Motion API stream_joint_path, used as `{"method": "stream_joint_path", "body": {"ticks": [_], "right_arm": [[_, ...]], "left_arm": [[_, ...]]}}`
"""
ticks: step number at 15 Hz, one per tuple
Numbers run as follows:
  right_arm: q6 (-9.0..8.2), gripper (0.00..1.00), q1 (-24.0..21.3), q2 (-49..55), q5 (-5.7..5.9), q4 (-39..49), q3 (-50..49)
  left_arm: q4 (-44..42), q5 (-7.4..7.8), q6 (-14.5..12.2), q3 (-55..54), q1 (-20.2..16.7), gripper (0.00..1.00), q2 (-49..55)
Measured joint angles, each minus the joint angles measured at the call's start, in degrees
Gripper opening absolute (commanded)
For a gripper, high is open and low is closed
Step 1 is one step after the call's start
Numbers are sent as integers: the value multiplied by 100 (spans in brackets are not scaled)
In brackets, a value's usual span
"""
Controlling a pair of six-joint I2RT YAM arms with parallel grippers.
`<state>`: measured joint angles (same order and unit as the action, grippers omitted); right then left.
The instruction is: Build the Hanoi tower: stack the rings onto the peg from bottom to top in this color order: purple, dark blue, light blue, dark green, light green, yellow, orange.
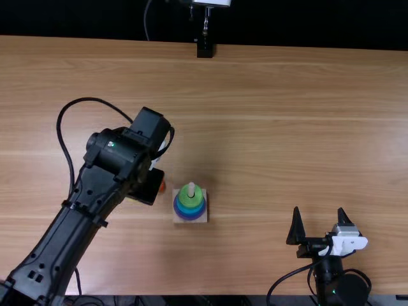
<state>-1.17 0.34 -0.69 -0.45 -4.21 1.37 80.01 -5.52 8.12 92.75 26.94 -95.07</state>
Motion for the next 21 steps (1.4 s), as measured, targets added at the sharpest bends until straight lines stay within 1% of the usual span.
{"method": "stream_joint_path", "body": {"ticks": [2,6,9,12,15,21], "right_arm": [[0,100,0,0,-2,4,0],[0,100,-2,0,0,4,0],[2,100,0,0,0,2,0],[-2,100,-2,0,0,2,0],[0,100,0,-2,0,2,0],[0,100,0,0,0,4,0]], "left_arm": [[17,17,181,415,278,0,-247],[20,20,553,1150,697,0,-649],[17,42,741,1497,925,0,-815],[28,42,896,1644,1119,0,-868],[22,46,1126,1718,1261,0,-940],[24,59,1211,1718,1368,0,-955]]}}
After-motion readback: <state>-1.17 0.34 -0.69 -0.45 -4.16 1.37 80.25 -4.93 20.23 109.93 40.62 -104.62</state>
